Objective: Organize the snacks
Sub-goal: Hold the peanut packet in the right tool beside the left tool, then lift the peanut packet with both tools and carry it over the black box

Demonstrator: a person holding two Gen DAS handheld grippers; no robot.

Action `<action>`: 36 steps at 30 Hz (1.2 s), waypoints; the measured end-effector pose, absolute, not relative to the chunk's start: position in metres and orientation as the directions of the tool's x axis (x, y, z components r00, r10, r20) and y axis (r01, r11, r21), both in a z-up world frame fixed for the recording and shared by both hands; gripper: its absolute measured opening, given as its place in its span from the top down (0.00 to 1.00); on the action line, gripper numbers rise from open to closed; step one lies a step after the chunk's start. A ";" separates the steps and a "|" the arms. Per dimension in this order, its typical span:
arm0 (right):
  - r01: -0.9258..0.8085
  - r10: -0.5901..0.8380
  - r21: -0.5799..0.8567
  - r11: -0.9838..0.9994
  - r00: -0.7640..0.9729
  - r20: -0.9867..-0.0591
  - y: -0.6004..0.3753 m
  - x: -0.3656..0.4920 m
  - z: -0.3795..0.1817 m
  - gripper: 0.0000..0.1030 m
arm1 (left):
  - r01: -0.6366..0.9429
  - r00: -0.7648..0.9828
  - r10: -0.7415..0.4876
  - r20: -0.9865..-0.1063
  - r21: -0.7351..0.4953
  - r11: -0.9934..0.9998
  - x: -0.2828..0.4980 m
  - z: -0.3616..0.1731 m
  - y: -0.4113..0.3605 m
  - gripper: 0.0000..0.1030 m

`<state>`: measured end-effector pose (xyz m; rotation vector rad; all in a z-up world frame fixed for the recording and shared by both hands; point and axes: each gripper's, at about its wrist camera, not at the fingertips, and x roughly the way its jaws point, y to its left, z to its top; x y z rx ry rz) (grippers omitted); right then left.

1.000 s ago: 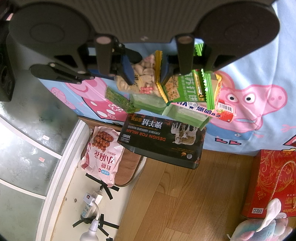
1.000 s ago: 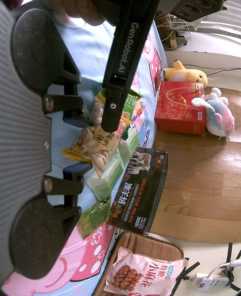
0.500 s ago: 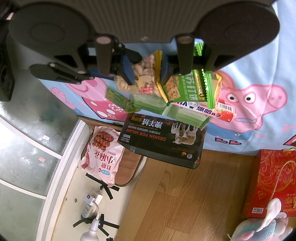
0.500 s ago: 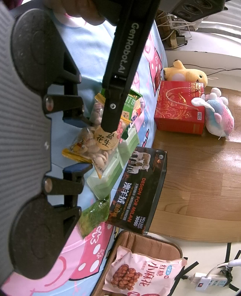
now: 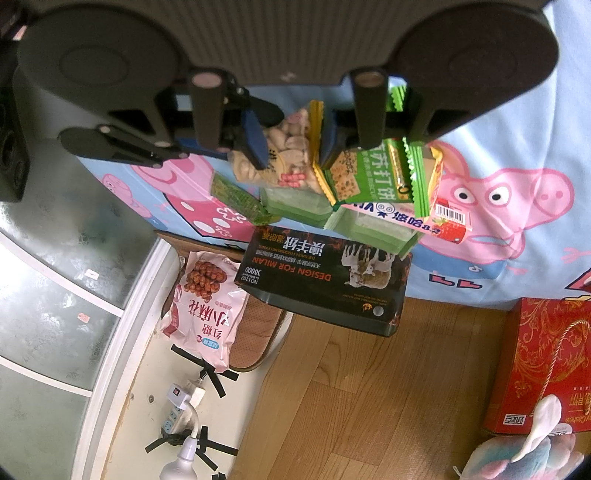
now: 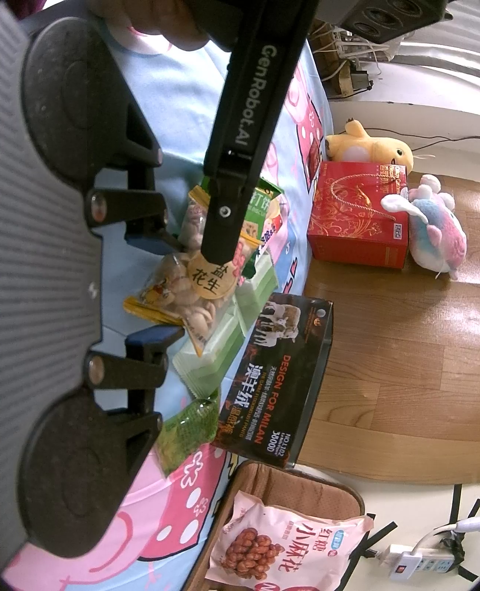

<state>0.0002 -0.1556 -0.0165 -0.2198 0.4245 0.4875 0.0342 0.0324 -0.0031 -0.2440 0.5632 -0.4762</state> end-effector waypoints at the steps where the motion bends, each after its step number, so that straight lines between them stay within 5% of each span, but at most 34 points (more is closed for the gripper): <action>1: -0.495 0.405 -0.104 0.862 0.799 -0.444 -0.155 0.000 -0.017 0.57 | 0.364 0.741 -0.495 -0.453 -0.348 0.864 0.034 -0.003 0.032 0.70; 26: -0.494 0.407 -0.103 0.864 0.802 -0.438 -0.156 -0.001 -0.017 0.57 | 0.367 0.743 -0.495 -0.450 -0.344 0.864 0.033 -0.001 0.031 0.70; 36: -0.428 0.383 -0.087 0.900 0.869 -0.314 -0.168 0.001 0.002 0.59 | 0.425 0.758 -0.520 -0.393 -0.307 0.851 0.041 0.033 0.018 0.70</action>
